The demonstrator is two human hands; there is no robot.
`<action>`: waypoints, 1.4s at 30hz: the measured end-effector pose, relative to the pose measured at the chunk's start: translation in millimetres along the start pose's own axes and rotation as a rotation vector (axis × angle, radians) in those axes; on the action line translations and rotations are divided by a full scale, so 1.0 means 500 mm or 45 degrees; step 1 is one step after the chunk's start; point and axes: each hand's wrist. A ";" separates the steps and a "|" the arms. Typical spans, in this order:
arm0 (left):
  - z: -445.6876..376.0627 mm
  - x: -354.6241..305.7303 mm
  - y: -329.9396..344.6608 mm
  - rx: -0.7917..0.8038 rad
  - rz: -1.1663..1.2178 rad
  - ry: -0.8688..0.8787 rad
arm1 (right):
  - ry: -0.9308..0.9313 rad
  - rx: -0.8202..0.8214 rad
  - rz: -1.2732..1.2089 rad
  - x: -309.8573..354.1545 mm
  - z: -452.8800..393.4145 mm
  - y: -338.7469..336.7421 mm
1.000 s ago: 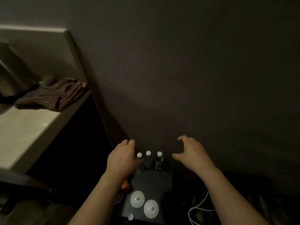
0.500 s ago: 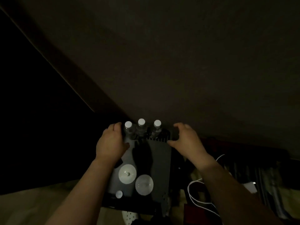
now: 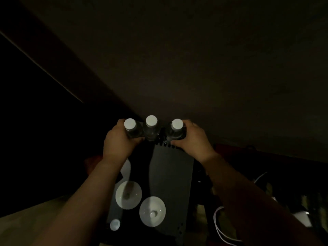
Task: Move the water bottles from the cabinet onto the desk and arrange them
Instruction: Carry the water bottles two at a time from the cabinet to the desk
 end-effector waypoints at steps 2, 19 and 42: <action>-0.005 0.002 0.007 -0.038 0.012 0.009 | -0.023 -0.001 -0.006 -0.001 -0.008 0.008; 0.129 -0.150 -0.208 0.012 -0.176 0.217 | 0.014 -0.168 -0.236 0.111 0.189 -0.122; 0.686 -0.909 -0.540 0.444 -0.198 1.375 | 0.237 -1.110 -0.634 0.074 1.096 -0.682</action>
Point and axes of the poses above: each hand's wrist, its own z-axis away from the middle knuckle, its own y-axis out of the palm, x = y × z, and after that the axes turned 6 degrees about y, right-handed
